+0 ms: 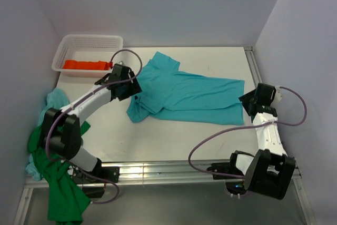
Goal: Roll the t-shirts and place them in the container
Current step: Fold the tshirt
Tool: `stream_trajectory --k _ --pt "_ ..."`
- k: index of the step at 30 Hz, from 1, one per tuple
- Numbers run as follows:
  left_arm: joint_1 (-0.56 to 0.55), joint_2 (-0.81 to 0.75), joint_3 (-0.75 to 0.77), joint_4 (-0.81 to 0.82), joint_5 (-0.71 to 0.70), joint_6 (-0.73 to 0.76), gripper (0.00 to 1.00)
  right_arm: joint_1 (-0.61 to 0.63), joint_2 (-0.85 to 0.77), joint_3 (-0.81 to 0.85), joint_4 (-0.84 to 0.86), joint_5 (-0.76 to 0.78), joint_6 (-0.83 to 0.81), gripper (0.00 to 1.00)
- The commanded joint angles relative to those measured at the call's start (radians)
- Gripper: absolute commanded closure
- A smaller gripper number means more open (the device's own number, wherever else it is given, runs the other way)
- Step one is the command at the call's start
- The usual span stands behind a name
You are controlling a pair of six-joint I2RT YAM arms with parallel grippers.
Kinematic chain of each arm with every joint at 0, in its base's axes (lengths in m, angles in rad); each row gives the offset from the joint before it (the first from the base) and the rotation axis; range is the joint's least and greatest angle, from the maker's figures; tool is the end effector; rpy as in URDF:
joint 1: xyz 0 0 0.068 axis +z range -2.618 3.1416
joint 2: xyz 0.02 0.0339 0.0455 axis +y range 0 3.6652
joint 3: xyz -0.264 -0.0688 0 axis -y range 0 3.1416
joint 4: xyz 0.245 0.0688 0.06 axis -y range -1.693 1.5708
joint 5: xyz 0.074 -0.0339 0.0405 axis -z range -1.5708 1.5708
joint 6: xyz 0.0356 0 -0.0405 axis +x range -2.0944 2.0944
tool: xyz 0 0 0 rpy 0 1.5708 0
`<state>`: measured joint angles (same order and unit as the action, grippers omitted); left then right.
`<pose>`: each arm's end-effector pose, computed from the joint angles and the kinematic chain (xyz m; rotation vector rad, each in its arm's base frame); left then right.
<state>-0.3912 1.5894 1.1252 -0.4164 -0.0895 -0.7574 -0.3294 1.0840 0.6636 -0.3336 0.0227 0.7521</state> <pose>0.3160 -0.1269 0.2370 -0.4923 2.4384 -0.3922 0.2122 -0.0734 0.2266 1.2102 1.9933 0.1858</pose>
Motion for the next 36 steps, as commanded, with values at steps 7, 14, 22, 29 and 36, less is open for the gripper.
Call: stream_trajectory --k 7,14,22,29,36 --pt "0.002 -0.318 -0.311 0.068 0.079 -0.080 0.26 0.006 -0.153 -0.163 -0.084 -0.045 0.035 0.43" --pt "0.002 -0.368 -0.373 0.076 0.082 -0.077 0.26 0.004 -0.093 -0.194 -0.099 -0.026 0.076 0.43" --pt "0.002 -0.391 -0.446 0.131 0.102 -0.086 0.25 0.003 -0.081 -0.262 0.007 0.026 0.165 0.50" --pt "0.002 -0.356 -0.438 0.139 0.100 -0.069 0.26 0.003 0.043 -0.213 0.048 0.062 0.173 0.56" --pt "0.002 -0.359 -0.458 0.130 0.100 -0.076 0.27 0.003 0.103 -0.202 0.064 0.089 0.168 1.00"
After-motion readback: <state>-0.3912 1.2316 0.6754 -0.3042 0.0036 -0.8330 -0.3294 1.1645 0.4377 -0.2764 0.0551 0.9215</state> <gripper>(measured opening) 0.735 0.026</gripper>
